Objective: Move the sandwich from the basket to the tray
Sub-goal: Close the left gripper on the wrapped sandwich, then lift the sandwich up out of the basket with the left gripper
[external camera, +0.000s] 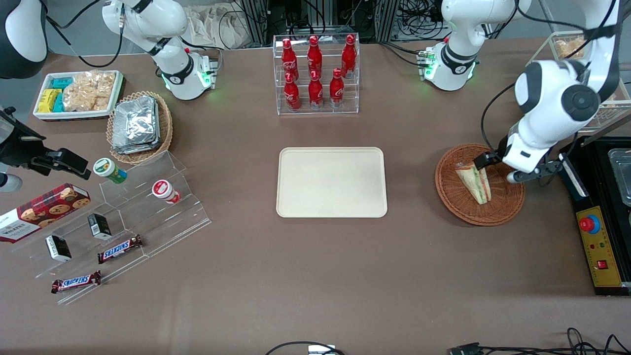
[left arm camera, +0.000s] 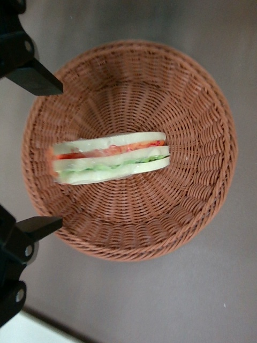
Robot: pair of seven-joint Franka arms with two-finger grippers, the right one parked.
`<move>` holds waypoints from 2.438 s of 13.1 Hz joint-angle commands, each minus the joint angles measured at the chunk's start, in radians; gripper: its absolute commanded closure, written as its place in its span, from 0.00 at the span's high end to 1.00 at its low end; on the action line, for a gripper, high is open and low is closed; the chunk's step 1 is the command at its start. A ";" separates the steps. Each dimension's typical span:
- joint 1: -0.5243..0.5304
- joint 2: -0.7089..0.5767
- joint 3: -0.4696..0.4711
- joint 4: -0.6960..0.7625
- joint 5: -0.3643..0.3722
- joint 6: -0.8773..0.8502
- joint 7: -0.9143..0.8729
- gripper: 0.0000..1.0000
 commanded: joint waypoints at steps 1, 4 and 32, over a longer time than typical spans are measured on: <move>-0.002 0.106 0.010 0.012 -0.007 0.067 -0.020 0.99; -0.002 0.185 0.021 0.009 -0.006 0.109 -0.020 0.99; -0.046 0.105 -0.257 0.797 0.006 -0.897 -0.121 0.00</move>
